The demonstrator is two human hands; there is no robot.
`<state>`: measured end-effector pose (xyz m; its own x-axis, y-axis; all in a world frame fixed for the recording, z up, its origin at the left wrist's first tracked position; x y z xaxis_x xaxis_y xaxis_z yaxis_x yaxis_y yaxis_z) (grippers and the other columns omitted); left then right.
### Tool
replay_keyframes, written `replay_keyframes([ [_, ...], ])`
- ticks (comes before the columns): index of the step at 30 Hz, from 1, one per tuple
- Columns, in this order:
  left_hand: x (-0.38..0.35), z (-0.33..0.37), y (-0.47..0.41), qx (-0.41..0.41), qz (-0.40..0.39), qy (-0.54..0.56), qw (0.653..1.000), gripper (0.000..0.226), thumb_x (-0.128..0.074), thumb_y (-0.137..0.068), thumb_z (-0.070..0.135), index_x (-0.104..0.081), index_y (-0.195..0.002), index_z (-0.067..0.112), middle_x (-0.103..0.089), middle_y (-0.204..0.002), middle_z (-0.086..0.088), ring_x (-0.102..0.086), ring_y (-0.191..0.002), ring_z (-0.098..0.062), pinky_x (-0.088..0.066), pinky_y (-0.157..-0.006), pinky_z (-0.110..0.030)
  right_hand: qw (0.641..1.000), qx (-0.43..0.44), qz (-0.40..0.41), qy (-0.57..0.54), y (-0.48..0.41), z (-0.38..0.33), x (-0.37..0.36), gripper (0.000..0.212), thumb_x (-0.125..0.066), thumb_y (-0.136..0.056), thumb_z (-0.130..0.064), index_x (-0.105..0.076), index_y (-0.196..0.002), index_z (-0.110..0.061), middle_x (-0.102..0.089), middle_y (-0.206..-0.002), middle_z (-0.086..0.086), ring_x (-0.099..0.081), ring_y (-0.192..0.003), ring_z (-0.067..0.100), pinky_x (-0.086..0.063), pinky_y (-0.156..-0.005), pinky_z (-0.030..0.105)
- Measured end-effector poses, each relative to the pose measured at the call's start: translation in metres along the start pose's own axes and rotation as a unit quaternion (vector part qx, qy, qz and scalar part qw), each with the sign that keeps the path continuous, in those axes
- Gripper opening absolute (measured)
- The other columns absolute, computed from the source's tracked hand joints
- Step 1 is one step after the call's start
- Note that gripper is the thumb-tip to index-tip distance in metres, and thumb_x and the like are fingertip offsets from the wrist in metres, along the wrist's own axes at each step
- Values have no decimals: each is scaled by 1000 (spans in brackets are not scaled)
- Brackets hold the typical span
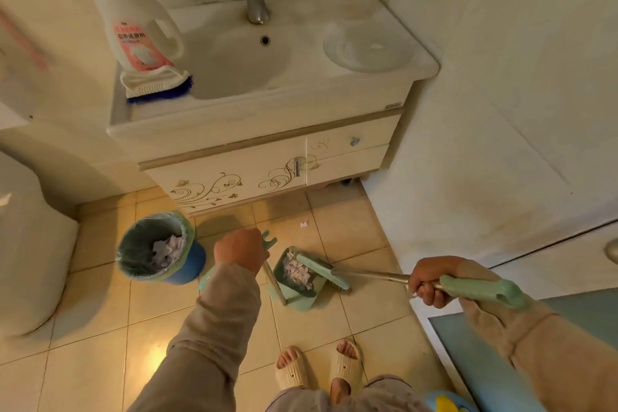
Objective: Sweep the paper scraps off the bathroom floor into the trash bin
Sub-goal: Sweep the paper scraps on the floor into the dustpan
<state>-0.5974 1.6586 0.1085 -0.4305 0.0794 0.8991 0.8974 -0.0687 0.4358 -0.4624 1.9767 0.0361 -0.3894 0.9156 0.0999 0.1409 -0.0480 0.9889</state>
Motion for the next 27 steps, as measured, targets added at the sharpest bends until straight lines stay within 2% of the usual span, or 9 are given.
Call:
replay_keyframes([
  [6,0,-18,13,32,-5,23,999,35,-56,-90,38,-60,-117,16,-66,-114,-5,-62,-107,-24,-49,-83,-33,998,43,29,-41,-9,-17,15,23,-57,-62,0,-51,-41,-7,-50,-35,5,-47,-27,12,-36,-35,13],
  [11,-3,-48,24,82,29,42,995,35,-57,-88,42,-63,-111,16,-69,-107,-5,-65,-100,-25,-47,-74,-29,989,92,47,-107,-12,-60,11,18,-48,-78,2,-43,-65,-9,-50,-35,5,-48,-27,11,-39,-34,13],
  [14,-10,-58,27,86,21,51,995,36,-60,-86,44,-64,-110,17,-69,-102,-4,-66,-95,-23,-50,-75,-29,979,130,34,-151,-14,-91,-1,24,-48,-83,0,-43,-61,-9,-51,-35,4,-48,-26,8,-38,-33,11],
  [17,-14,-64,27,97,19,64,993,36,-62,-84,45,-63,-110,18,-69,-101,-3,-66,-93,-21,-52,-77,-30,975,156,58,-149,-8,-117,-11,30,-45,-86,-3,-39,-57,-10,-46,-39,3,-45,-29,7,-35,-31,9],
  [20,-16,-69,27,107,19,67,992,36,-62,-84,44,-63,-108,17,-69,-100,-3,-66,-91,-21,-51,-73,-29,982,149,71,-95,0,-140,-20,28,-41,-89,-1,-40,-62,-8,-43,-49,7,-42,-41,10,-32,-27,9],
  [23,-18,-70,26,112,12,56,992,36,-60,-86,43,-63,-111,17,-68,-103,-5,-66,-95,-23,-51,-77,-31,993,89,78,24,0,-146,-37,29,-32,-92,2,-35,-64,-7,-38,-25,2,-38,-22,9,-32,-28,8],
  [25,-18,-67,24,106,8,43,993,35,-59,-88,41,-62,-112,16,-68,-106,-6,-65,-98,-24,-50,-77,-31,983,56,86,149,-3,-138,-56,29,-31,-90,0,-37,-63,-5,-37,-20,2,-40,-35,13,-36,-39,20],
  [27,-18,-65,24,101,8,30,994,34,-58,-89,39,-62,-112,15,-69,-106,-6,-66,-98,-25,-50,-76,-30,961,42,88,260,-7,-122,-71,26,-32,-87,-3,-42,-63,-5,-43,-25,3,-40,-46,15,-37,-49,24],
])
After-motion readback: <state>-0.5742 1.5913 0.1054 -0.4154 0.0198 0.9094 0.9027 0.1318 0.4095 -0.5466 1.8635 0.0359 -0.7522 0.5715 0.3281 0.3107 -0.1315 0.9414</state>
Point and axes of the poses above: each hand's wrist, its own y-axis away from the middle knuckle, its own x-axis out of the back of the hand, z = x × y, the point moved 8 cm from there along -y, towards the middle knuckle
